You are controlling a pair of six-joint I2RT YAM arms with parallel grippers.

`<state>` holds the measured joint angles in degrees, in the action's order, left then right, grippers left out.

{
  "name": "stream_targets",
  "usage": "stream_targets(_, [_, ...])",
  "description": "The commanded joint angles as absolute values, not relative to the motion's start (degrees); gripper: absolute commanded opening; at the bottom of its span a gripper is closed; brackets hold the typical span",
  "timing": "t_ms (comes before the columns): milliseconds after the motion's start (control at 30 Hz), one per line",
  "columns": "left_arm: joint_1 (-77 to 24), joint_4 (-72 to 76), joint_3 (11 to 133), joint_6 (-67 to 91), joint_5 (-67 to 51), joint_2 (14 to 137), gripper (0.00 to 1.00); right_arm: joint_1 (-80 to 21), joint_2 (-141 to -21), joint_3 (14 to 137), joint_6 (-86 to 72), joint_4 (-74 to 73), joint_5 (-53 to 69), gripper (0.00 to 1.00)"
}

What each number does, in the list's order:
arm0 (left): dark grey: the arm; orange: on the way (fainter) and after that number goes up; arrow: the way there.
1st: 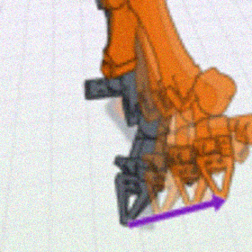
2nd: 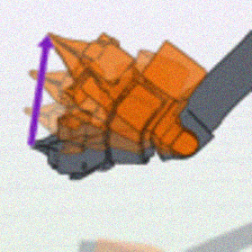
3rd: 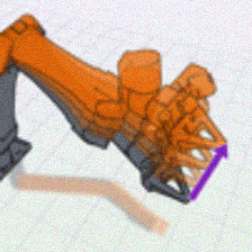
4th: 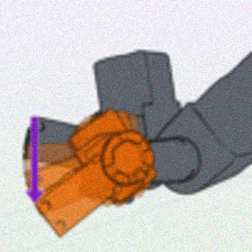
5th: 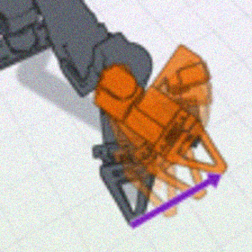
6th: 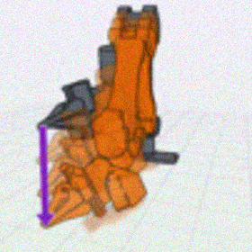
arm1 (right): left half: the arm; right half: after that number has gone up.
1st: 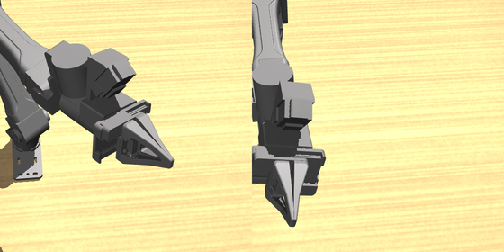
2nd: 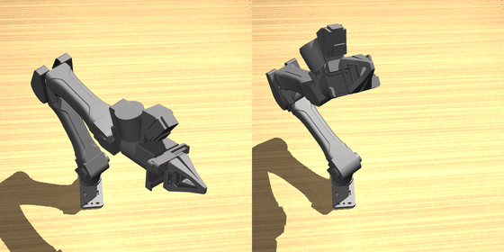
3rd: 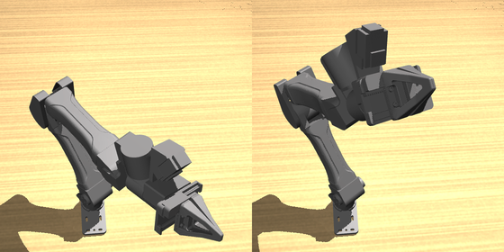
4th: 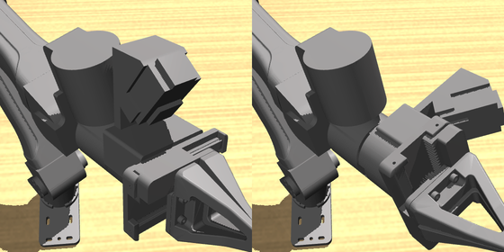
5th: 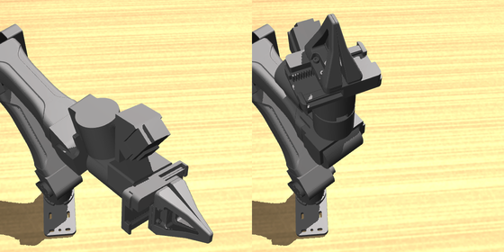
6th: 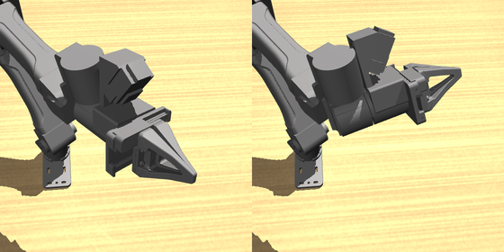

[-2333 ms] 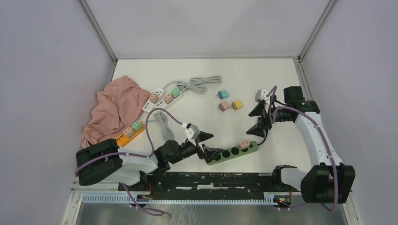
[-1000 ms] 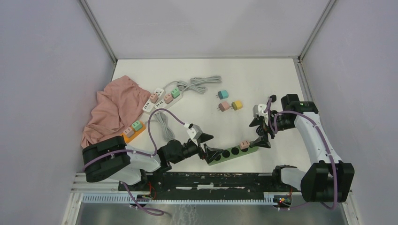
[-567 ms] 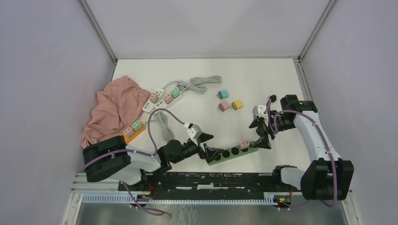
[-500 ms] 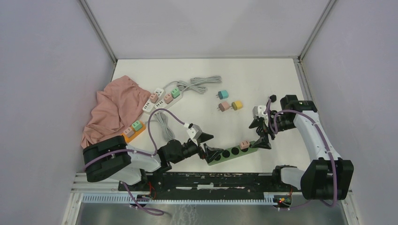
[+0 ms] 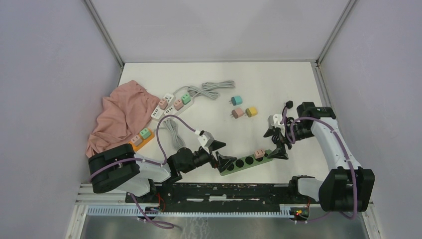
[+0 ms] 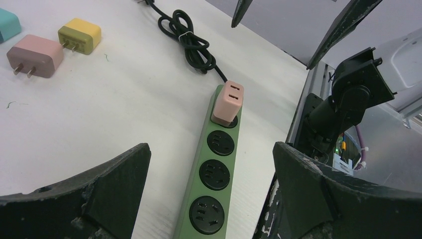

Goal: Pull the plug off the socket
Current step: Remove the plug from the socket.

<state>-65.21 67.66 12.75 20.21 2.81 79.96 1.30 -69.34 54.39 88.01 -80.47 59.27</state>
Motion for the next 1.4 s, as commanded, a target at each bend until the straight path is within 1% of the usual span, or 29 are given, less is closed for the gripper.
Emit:
stream_targets(0, [-64.62, 70.97, 12.79, 21.97, 2.51, 79.36, 0.99, 1.53, -69.30, 53.67, 91.26, -82.44, 60.20, 0.99])
stream_targets(967, [-63.75, 71.07, 10.72, 21.80, 3.19, 77.70, 0.99, 1.58, -71.51, 52.51, 98.05, -85.41, 56.51, 0.99])
stream_targets(1367, [-63.42, 71.08, 10.21, 21.71, 3.32, 77.53, 0.99, 1.42, -72.95, 51.61, 104.64, -88.83, 53.83, 0.99])
